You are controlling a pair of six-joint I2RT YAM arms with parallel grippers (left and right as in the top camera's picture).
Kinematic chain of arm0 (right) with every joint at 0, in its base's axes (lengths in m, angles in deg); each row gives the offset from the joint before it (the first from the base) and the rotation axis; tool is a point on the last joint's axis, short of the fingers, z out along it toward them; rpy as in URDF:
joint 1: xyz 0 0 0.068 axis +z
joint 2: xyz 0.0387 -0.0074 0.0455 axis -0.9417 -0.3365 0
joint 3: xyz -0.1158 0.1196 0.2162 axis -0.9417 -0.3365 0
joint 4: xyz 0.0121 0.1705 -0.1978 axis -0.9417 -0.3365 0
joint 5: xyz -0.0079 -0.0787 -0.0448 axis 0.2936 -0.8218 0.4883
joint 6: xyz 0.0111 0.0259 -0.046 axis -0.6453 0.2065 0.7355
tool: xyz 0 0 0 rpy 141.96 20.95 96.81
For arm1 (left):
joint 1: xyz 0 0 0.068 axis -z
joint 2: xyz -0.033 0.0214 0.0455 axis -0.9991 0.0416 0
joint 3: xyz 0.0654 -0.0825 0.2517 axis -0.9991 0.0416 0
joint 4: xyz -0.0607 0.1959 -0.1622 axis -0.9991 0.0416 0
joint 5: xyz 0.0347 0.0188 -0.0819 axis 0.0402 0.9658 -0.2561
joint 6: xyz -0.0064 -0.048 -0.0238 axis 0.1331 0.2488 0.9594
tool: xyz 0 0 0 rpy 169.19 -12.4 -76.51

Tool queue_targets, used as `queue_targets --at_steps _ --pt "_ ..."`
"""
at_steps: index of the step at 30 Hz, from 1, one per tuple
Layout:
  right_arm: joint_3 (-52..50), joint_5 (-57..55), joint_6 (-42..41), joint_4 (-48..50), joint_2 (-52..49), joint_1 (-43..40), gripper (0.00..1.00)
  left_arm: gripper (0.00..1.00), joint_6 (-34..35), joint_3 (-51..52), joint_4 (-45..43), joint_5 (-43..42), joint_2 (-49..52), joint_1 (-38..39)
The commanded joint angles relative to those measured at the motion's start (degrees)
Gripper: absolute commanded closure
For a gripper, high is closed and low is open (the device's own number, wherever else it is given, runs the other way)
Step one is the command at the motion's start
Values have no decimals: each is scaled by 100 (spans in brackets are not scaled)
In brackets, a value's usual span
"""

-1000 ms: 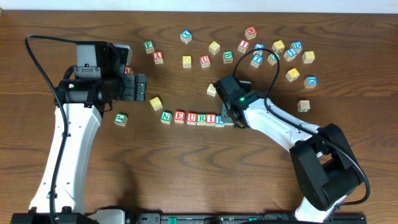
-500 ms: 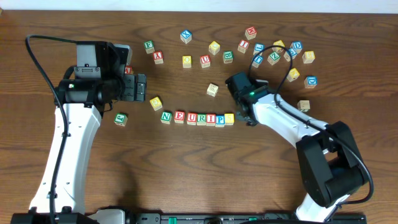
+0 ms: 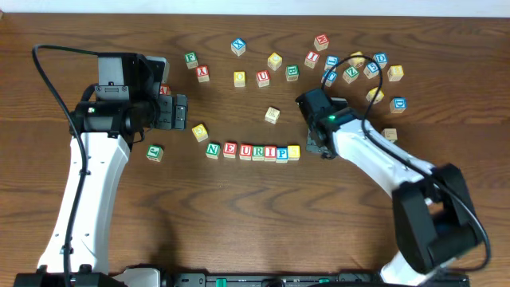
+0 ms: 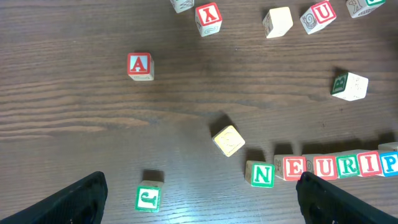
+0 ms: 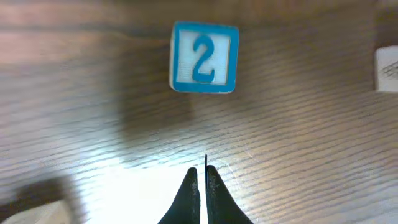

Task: Spell out NEURIPS
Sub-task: 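Raise the right arm and move it away to the upper right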

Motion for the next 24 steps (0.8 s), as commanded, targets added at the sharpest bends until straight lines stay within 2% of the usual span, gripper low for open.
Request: queue_targets --at_steps 1,12,14,16,17,21,23,24 --pt "28 17 271 -74 575 -15 99 4 -11 -118 -22 15 -11 -22" --pt "39 229 393 -407 2013 -13 99 5 -11 -46 -72 -313 -9 -15" --pt "39 227 393 -472 2159 -13 99 20 -9 -17 -76 -310 -9 -15" --pt "39 225 396 -540 2251 -13 99 46 -9 0 -66 -310 2 -15" --pt "39 225 396 -566 2271 -13 99 55 -9 17 -66 -310 17 -15" --pt "39 229 391 -612 2271 -13 99 57 -7 94 11 -308 205 -15" --pt "39 229 389 -625 2271 -13 99 59 94 94 120 -306 398 -15" --pt "39 232 389 -627 2271 -13 99 64 168 94 177 -308 514 -15"
